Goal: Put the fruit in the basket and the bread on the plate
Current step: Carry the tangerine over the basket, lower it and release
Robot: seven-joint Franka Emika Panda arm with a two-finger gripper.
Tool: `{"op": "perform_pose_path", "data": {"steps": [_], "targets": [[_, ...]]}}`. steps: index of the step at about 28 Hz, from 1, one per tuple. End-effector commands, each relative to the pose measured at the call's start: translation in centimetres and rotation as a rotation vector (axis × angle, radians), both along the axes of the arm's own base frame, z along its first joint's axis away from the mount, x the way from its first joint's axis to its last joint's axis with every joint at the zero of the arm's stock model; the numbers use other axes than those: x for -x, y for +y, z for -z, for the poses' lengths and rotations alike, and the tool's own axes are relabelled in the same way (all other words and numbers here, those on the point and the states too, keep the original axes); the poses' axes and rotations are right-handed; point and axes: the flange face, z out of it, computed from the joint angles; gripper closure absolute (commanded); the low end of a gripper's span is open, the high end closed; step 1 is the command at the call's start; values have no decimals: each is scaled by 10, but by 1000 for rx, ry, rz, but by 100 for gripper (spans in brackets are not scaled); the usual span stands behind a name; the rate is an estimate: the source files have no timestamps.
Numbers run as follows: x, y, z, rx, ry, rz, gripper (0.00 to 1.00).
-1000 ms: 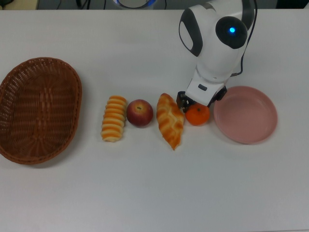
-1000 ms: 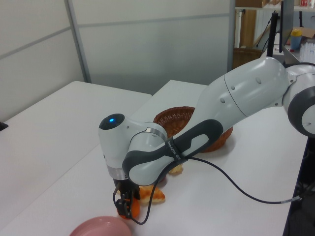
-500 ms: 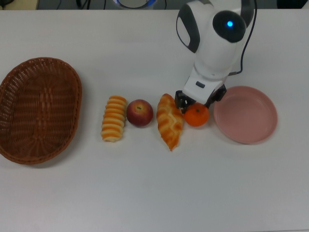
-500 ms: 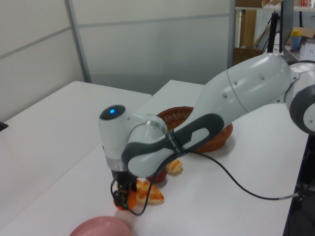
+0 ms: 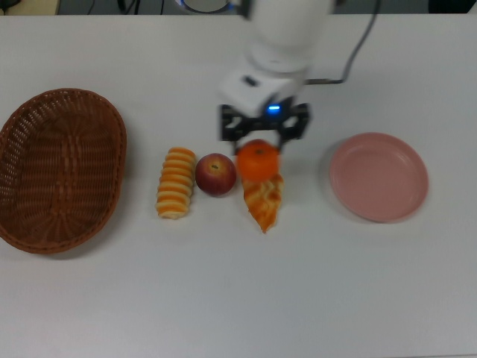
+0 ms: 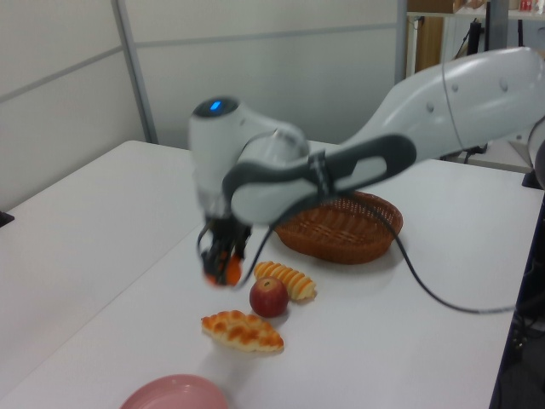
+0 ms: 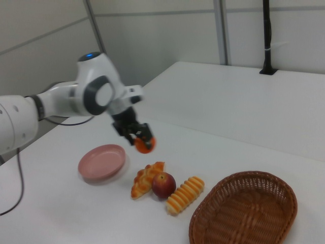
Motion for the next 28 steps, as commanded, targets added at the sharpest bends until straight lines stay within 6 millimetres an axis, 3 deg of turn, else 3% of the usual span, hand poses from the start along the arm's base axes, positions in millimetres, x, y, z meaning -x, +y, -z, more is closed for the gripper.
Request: {"op": "perform_pose_path", "data": {"steps": [1,4,5,8,10,14,18,19,22,23,25,26,27,28], "targets": [[-11,-112,-7,12,11,73,67],[-12,-164,-7,21,14,85,67],[-11,-199,-5,27,19,89,67],[-6,-251,0,36,30,91,67],[-3,-292,16,43,52,63,67],[-4,-308,33,60,48,35,67],[8,-330,63,87,113,9,66],[10,-335,79,96,146,-46,66],[11,-344,93,92,172,-76,63],[12,-346,94,91,173,-74,60],[13,-351,95,91,176,-73,39],[14,-355,96,87,177,-67,24],[15,-358,98,83,179,-60,4],[16,-358,98,80,183,-60,0]]}}
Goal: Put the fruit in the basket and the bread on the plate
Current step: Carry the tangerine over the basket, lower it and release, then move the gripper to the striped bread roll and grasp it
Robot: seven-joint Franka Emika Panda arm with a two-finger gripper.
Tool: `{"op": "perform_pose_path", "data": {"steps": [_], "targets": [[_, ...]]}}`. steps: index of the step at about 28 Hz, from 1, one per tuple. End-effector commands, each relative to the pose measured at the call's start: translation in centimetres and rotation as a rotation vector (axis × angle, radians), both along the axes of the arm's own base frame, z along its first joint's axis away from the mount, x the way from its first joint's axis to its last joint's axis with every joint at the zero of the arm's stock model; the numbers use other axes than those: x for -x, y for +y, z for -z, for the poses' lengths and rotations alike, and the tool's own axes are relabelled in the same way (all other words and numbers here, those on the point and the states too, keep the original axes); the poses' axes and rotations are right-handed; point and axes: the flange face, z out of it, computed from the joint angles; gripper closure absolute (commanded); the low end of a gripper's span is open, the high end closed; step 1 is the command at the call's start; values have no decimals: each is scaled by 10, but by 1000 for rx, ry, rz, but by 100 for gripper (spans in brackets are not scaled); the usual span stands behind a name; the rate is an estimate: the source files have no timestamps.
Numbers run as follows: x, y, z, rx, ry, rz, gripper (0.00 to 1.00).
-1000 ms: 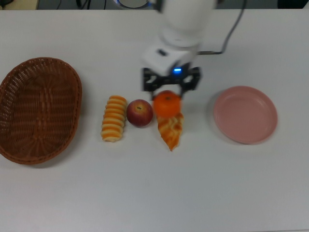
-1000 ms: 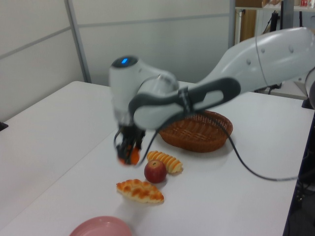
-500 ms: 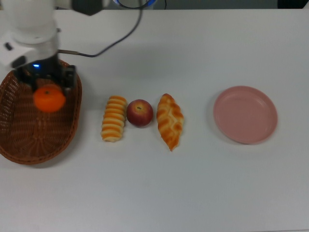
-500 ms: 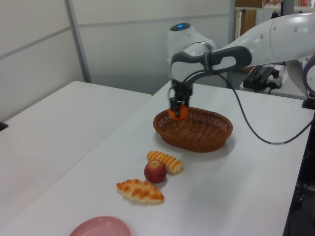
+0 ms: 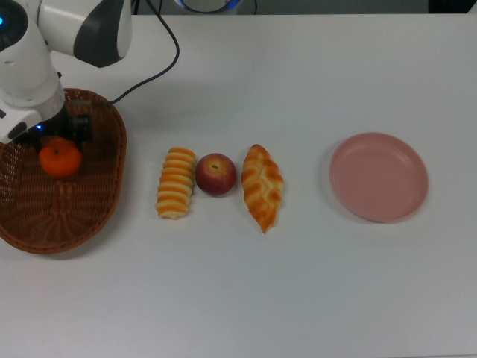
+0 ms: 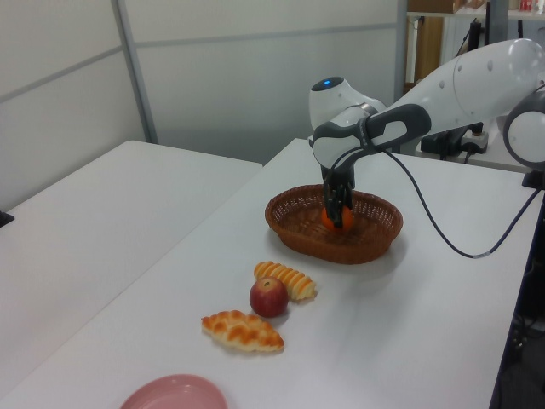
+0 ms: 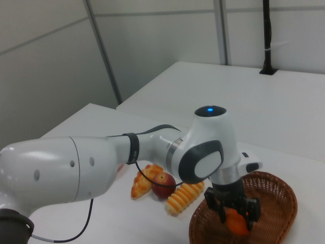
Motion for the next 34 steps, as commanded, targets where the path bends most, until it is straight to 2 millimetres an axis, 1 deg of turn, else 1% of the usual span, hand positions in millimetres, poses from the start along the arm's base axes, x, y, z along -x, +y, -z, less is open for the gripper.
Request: {"op": "perform_pose_path", "data": {"steps": [1,4,11,12,13,16,17,18,23,24,28,29,32,34], "targets": [[5,-9,-6,9,-12,-20,0],[4,-7,-10,8,-18,-15,0],[1,10,-16,-1,-13,-27,0],[-1,18,-17,-11,-16,-31,0],[-4,35,-20,-32,-17,-36,0],[-9,59,-26,-57,-28,-19,0],[-10,64,-27,-59,-31,-12,0],[-12,77,-28,-61,-36,-5,0],[-18,111,-28,-64,-39,3,0],[-20,127,-28,-65,-40,4,0],[-22,161,-23,-66,-35,13,0],[-23,174,-20,-67,-32,13,0],[-23,191,-17,-67,-28,3,0],[-23,201,-11,-68,-19,-5,0]]}}
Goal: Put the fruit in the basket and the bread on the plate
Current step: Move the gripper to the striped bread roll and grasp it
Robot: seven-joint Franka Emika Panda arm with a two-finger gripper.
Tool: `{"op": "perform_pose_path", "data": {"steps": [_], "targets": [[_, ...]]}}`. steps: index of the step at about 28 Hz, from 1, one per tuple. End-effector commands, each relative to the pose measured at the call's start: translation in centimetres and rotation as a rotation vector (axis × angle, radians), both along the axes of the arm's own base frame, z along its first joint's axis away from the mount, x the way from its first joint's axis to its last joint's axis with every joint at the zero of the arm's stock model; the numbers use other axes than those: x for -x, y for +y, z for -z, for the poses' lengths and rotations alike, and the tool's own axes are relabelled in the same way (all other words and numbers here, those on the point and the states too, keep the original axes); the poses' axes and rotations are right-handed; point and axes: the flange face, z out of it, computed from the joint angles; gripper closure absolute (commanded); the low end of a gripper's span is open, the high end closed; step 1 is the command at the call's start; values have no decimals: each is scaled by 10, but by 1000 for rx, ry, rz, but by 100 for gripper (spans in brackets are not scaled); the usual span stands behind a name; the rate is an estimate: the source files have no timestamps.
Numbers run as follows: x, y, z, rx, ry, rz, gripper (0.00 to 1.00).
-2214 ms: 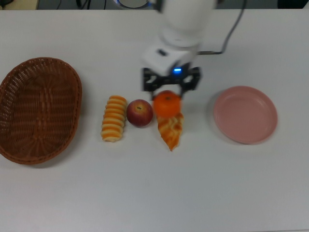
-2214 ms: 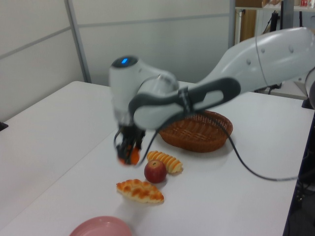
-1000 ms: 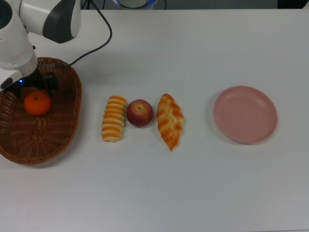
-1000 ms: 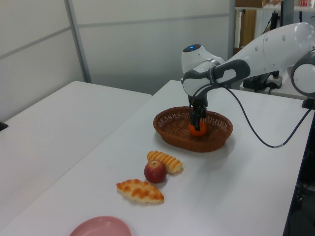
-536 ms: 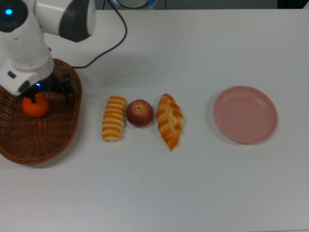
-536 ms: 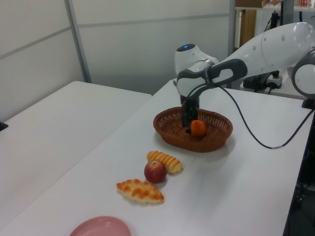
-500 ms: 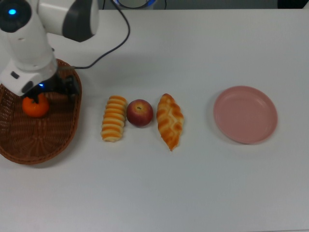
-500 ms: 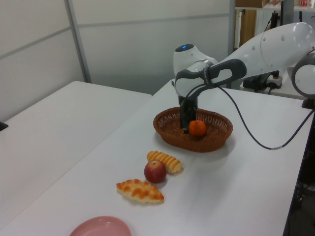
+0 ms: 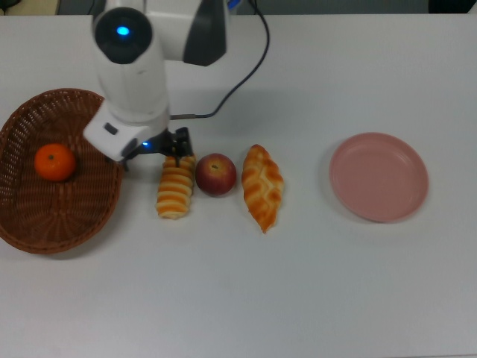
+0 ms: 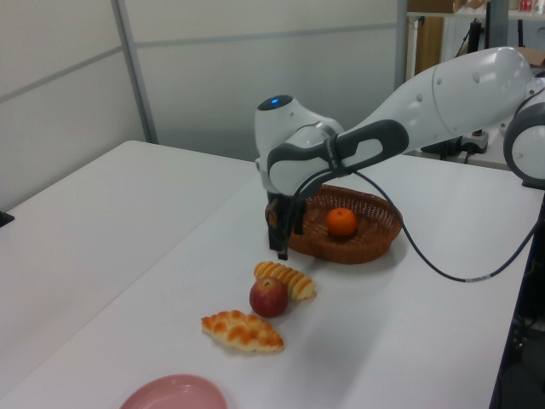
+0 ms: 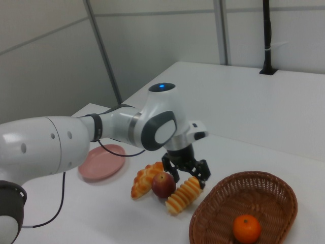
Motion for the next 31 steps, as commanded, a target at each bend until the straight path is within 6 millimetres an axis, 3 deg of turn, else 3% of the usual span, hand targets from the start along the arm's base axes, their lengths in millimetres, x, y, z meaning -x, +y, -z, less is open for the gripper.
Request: {"op": "perform_pose_path", "data": {"steps": [1,18,22,24,25,26,29,30,31], "targets": [[5,22,6,-8,28,2,0],[7,39,58,-1,100,-18,0],[9,38,61,1,106,-20,7],[9,37,61,2,106,-21,17],[8,35,61,1,105,-21,39],[8,35,61,0,105,-19,51],[8,33,59,0,104,-20,71],[7,32,58,0,101,-19,82],[7,32,56,-1,98,-18,86]]}}
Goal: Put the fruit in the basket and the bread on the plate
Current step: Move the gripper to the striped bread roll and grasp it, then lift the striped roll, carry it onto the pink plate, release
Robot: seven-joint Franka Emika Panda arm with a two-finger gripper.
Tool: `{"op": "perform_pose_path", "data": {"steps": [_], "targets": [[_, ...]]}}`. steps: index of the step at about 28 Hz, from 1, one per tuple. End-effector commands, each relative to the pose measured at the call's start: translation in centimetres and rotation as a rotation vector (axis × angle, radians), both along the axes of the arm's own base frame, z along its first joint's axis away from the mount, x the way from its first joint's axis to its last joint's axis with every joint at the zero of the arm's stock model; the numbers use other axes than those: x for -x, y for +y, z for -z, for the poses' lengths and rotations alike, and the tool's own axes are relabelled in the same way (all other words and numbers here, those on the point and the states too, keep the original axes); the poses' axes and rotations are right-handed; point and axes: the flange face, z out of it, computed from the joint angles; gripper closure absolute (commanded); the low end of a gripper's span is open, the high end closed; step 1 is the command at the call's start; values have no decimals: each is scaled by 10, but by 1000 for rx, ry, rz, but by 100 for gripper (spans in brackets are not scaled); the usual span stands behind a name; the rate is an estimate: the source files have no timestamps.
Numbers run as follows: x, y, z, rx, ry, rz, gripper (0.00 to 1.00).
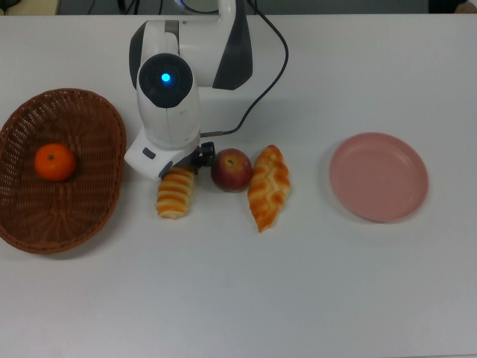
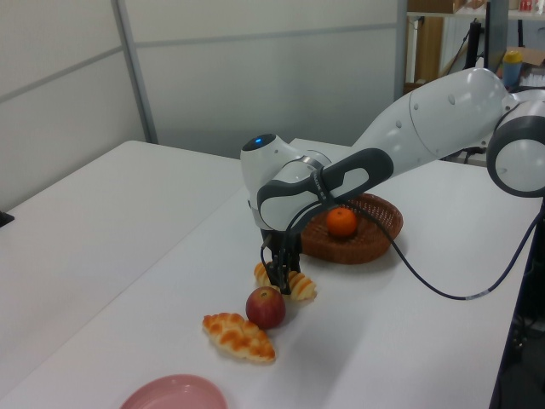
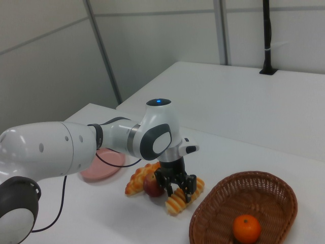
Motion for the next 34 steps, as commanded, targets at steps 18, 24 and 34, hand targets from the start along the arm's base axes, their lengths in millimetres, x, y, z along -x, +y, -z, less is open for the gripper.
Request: {"op": "perform_pose_path", "data": {"steps": [18,24,34], "targets": [[8,57,-113,-20,-131,38,86],[31,143,-146,-21,-121,-23,86],[66,281,-121,-10,-116,-114,84]]}}
